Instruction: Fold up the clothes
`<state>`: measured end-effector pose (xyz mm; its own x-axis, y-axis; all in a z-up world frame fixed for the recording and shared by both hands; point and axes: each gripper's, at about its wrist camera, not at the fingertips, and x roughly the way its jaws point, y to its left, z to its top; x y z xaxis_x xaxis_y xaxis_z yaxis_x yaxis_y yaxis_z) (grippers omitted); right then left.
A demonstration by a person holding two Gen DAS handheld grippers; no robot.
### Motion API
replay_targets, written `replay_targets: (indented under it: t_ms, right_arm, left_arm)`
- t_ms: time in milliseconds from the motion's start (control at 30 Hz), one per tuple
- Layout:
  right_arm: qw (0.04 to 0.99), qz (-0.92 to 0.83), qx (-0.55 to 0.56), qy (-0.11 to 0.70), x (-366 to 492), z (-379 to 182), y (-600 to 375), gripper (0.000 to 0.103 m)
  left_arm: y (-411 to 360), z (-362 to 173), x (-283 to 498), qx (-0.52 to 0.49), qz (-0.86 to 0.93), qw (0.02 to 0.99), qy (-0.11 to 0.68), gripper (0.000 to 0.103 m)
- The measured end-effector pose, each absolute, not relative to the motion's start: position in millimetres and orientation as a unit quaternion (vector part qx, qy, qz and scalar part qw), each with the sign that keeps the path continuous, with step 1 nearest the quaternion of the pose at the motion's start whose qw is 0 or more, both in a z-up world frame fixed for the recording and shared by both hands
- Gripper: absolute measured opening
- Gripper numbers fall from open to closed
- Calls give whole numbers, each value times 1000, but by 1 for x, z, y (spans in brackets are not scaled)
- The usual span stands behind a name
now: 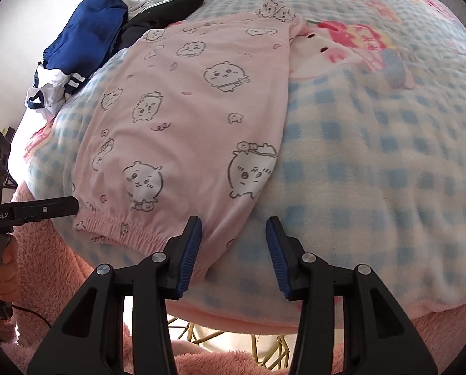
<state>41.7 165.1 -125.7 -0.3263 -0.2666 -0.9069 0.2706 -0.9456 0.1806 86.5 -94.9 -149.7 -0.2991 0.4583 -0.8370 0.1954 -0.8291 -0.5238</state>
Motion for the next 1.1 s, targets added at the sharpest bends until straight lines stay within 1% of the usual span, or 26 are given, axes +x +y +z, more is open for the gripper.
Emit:
replay_targets:
  t_ms: [100,133,267,467,600,767,800,833,867,967,1033,1067,1100]
  right_arm:
    - [167,-816,553,18,44,-126,160,44]
    - [174,-815,553,18,45,-126,159,44]
    - [190,-804,563,1,48,-131,162,44]
    - [205,-794,573,-16,49,-138,162,44]
    - [219,-792,569,-20,54,-137,160,44]
    - [214,-785,579,-50,47,-148,161,44]
    - [218,-784,579,-52,46,-149,161,45]
    - [223,-782,579,-54,45,-149,160,43]
    - [232,-784,574,-54,46,-146,159,34]
    - [258,-786,559,-53,49,-138,156,33]
    - [250,-781,569,-59,44,-146,157,35]
    - [244,-777,576,-65,42,-152,157,36]
    - [240,-774,583,-70,39,-158,157,36]
  left_arm:
    - [-89,-150,84,-582,753,93,-292,55]
    - [-87,-150,83,-581,752,95,-296,57]
    - [-83,-162,80,-590,741,97,-305,58]
    - [-66,-170,77,-581,736,134,-320,56]
    - [-72,-176,76,-565,732,132,-357,56]
    - [-66,-185,73,-556,733,130,-369,56]
    - [-63,-181,74,-550,737,141,-367,54]
    - [-61,-177,74,-543,741,151,-365,48]
    - [-58,-174,73,-539,746,157,-358,47]
    - [-55,-177,69,-546,744,157,-352,47]
    - [-57,-187,66,-552,731,153,-371,47]
    - [-59,-190,65,-553,726,152,-379,35]
    - [-58,-188,65,-552,731,151,-373,27]
